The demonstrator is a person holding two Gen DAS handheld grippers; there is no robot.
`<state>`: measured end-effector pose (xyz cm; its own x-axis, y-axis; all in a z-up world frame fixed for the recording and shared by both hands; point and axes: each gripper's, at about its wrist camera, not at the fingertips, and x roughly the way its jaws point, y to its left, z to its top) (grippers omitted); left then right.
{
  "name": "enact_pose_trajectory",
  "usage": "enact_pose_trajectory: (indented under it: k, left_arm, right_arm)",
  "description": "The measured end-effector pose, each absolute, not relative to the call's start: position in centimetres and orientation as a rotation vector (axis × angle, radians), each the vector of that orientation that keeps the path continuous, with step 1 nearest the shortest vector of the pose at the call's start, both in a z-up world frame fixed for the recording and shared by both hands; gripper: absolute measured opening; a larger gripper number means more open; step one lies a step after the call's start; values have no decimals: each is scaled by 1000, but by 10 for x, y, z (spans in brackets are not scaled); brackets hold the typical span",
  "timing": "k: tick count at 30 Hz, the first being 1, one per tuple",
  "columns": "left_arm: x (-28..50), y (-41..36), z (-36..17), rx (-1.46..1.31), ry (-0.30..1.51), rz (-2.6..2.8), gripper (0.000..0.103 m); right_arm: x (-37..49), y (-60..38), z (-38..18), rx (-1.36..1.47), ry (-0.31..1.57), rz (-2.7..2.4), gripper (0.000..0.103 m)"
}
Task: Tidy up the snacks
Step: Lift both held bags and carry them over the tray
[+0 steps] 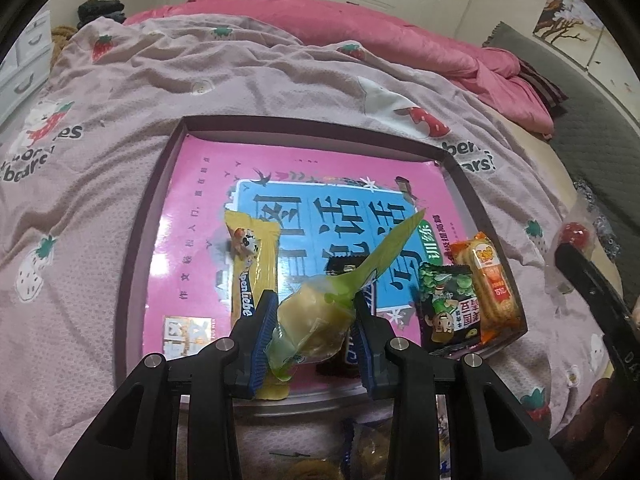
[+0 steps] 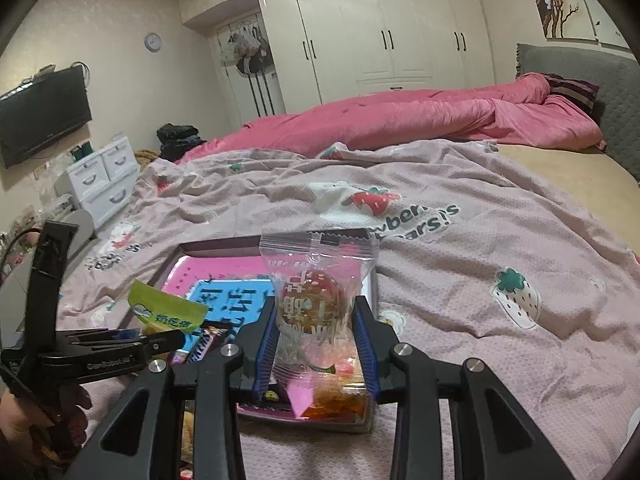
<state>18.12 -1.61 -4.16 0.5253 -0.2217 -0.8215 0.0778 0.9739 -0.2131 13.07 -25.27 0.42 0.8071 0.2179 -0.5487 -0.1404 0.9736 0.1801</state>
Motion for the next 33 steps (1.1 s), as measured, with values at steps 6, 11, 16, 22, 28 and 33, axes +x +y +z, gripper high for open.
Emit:
enact_pose_trajectory:
  k: [6, 11, 16, 22, 28, 33]
  left_arm:
    - [184, -19, -50, -183, 1030, -198, 37]
    - [185, -17, -53, -190, 1033, -193, 37]
    - [186, -13, -54, -190, 1034, -178, 37]
    - [187, -8, -55, -194, 1033, -162, 37]
    - [188, -5, -56, -195, 1031, -157, 37]
    - [188, -4, -56, -198, 1030, -154, 37]
  right_arm:
    - [137, -252, -4, 139, 636, 187, 36]
    - [142, -245, -13, 124, 665, 196, 36]
    - [147, -241, -18, 109, 681, 201, 36]
    - [154, -242, -27, 109, 717, 177, 37]
    - [159, -239, -37, 105, 753, 184, 37]
    - [157, -231, -38, 89, 750, 217, 37]
